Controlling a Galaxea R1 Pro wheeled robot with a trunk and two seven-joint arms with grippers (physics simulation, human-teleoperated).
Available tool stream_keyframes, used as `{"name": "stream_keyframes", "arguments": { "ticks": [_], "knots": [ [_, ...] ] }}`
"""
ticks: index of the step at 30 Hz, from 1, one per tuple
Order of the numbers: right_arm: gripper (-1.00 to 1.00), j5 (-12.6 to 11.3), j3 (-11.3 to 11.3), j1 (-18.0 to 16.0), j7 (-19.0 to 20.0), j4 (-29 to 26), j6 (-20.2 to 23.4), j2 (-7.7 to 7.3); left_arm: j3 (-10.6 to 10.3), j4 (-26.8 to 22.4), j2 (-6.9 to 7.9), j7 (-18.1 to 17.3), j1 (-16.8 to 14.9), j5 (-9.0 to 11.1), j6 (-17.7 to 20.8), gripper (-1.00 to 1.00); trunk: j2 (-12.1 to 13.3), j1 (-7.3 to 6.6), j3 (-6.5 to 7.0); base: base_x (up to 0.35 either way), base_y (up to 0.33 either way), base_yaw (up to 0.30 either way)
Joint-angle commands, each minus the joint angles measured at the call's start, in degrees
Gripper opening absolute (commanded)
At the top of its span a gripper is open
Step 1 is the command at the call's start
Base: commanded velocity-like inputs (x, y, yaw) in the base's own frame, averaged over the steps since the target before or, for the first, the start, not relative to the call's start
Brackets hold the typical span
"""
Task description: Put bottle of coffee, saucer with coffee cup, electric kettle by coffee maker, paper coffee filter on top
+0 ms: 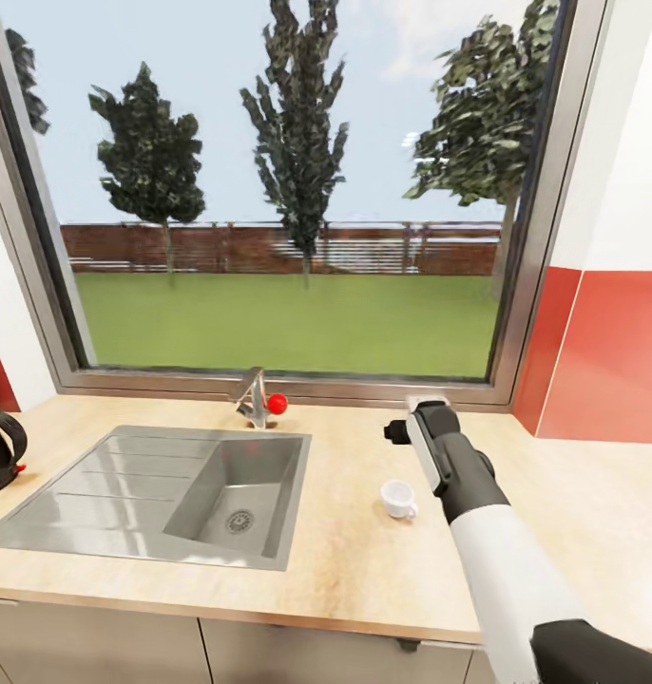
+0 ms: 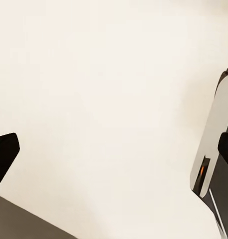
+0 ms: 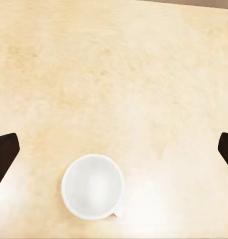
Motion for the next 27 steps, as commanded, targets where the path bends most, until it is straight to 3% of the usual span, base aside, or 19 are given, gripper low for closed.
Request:
{"name": "stream_keyframes", "arguments": {
  "ticks": [1,6,12,27],
  "knots": [
    [1.00,-0.1,0.1,0.0,-0.2,0.8,0.2,-0.52,0.4,0.1,0.01,0.1,0.0,-0.3,-0.2,1.00,0.0,0.02,-0.02,0.010,-0.002,0.000],
    [1.00,-0.2,0.1,0.0,-0.1,4.9,0.2,-2.21,0.4,0.2,0.00,0.0,0.0,-0.3,-0.2,1.00,0.0,0.02,-0.02,0.004,-0.001,0.000],
    [1.00,-0.2,0.1,0.0,0.0,10.6,0.1,-3.08,0.4,0.2,-0.06,0.1,0.0,-0.3,-0.3,1.00,0.0,0.02,-0.02,0.000,0.000,0.000],
    [1.00,-0.4,0.1,0.0,0.1,17.3,-0.1,-3.32,0.4,0.3,-0.01,0.0,0.0,-0.3,-0.2,1.00,0.0,0.02,-0.02,0.000,0.000,0.000]
  ]
}}
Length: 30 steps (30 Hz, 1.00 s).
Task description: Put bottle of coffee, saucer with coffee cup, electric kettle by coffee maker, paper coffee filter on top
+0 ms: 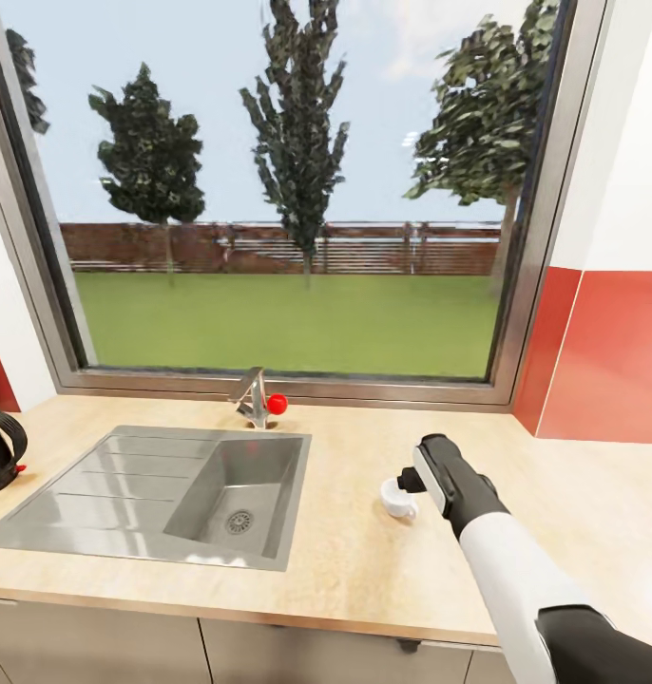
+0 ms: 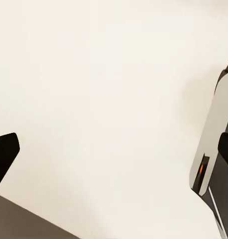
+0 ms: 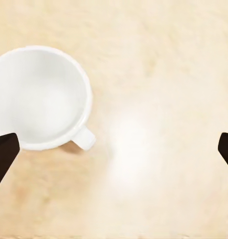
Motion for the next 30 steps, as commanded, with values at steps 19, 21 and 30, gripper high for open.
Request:
{"name": "stream_keyframes", "arguments": {
  "ticks": [19,21,30],
  "knots": [
    [1.00,-0.2,0.2,0.0,-0.2,2.2,0.1,0.10,0.4,0.1,-0.07,0.2,0.0,-0.3,-0.2,1.00,0.0,0.02,-0.02,0.045,0.000,0.000],
    [1.00,-0.2,0.2,0.0,-0.2,2.2,0.1,0.10,0.4,0.1,-0.07,0.2,0.0,-0.3,-0.2,1.00,0.0,0.02,-0.02,0.046,0.000,0.000],
    [1.00,-0.2,0.2,0.0,-0.2,2.3,0.1,0.10,0.4,0.1,-0.07,0.2,0.0,-0.3,-0.2,1.00,0.0,0.02,-0.02,0.105,0.000,0.000]
  ]
}}
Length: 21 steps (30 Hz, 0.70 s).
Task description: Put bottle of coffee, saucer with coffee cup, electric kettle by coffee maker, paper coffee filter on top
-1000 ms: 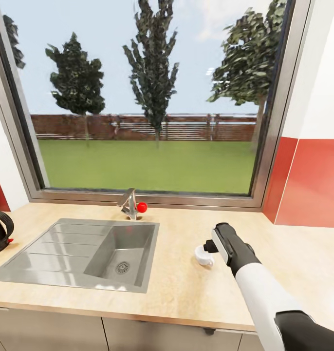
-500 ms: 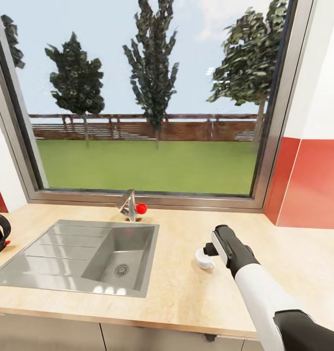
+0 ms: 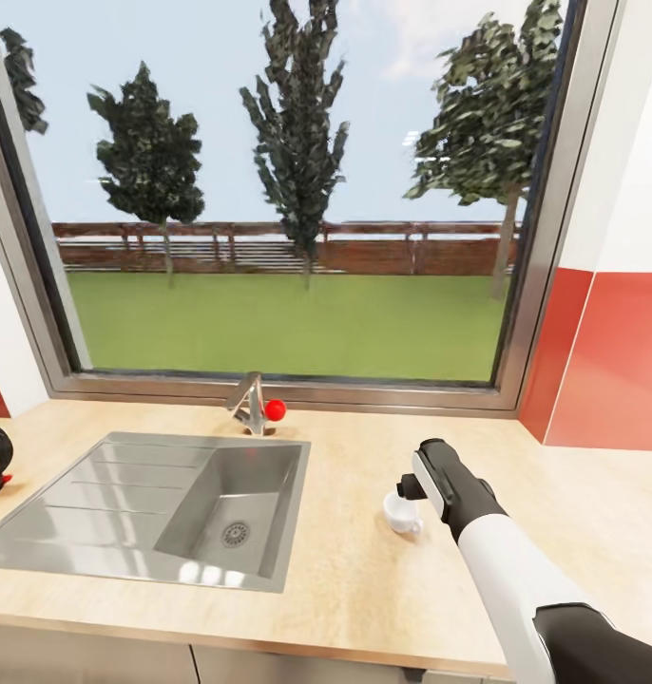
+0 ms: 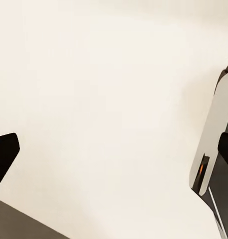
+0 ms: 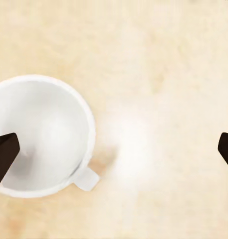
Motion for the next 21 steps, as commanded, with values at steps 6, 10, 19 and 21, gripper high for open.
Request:
{"name": "stream_keyframes", "arguments": {
  "ticks": [6,10,19,21],
  "knots": [
    [1.00,-0.1,0.2,0.0,-0.2,0.0,0.2,-0.02,0.4,0.1,0.01,0.1,0.0,-0.3,-0.2,1.00,0.0,0.02,-0.02,0.012,0.000,0.000],
    [1.00,-0.1,0.2,0.0,-0.2,0.0,0.2,-0.02,0.4,0.1,0.01,0.1,0.0,-0.3,-0.2,1.00,0.0,0.02,-0.02,0.003,0.000,0.000],
    [1.00,-0.1,0.2,0.0,-0.2,1.4,0.2,0.04,0.4,0.1,0.01,0.1,0.0,-0.3,-0.2,1.00,0.0,0.02,-0.02,0.095,0.000,0.000],
    [1.00,-0.1,0.2,0.0,-0.2,1.5,0.2,0.04,0.4,0.1,0.01,0.1,0.0,-0.3,-0.2,1.00,0.0,0.02,-0.02,0.040,0.000,0.000]
  ]
}}
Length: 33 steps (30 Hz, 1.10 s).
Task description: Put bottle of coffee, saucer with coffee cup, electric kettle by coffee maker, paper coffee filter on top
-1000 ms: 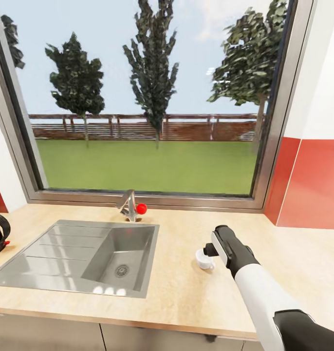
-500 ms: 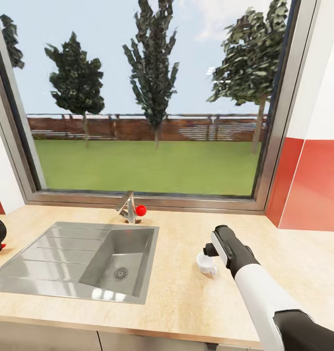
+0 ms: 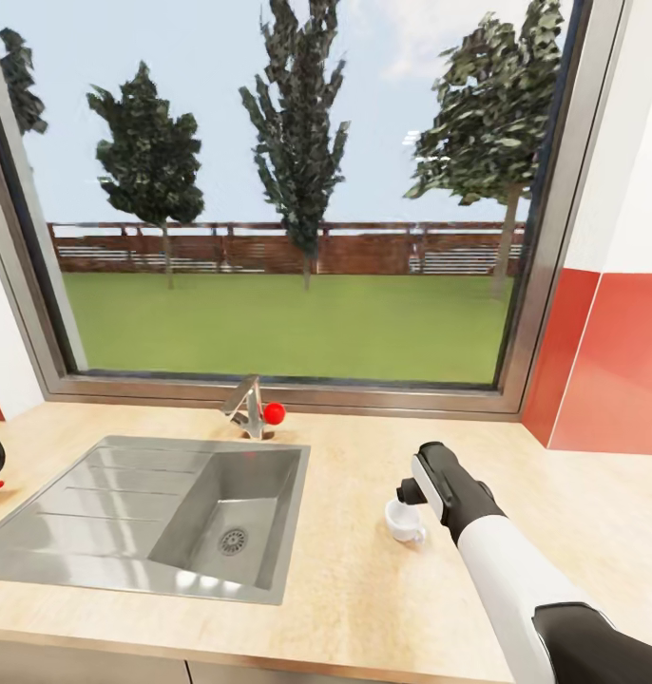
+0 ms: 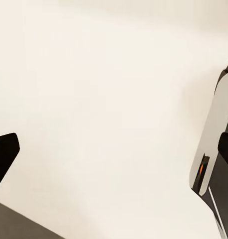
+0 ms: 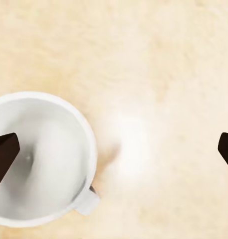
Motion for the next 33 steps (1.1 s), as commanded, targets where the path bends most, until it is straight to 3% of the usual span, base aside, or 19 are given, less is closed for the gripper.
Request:
{"name": "stream_keyframes", "arguments": {
  "ticks": [1,27,33],
  "knots": [
    [1.00,-0.1,0.2,0.0,-0.2,0.0,0.2,-0.02,0.4,0.1,0.00,0.1,0.0,-0.3,-0.2,1.00,0.0,0.03,-0.02,0.023,0.000,0.000],
    [1.00,-0.6,0.2,0.0,-0.1,2.0,0.1,0.18,0.4,0.1,0.01,0.1,0.0,-0.3,-0.2,1.00,0.0,0.03,-0.02,0.002,0.000,0.000],
    [1.00,-0.6,0.2,0.0,3.6,3.9,0.0,0.19,0.4,0.1,0.04,0.1,0.0,-0.3,-0.2,1.00,0.0,0.03,-0.02,0.000,0.003,0.000]
  ]
}}
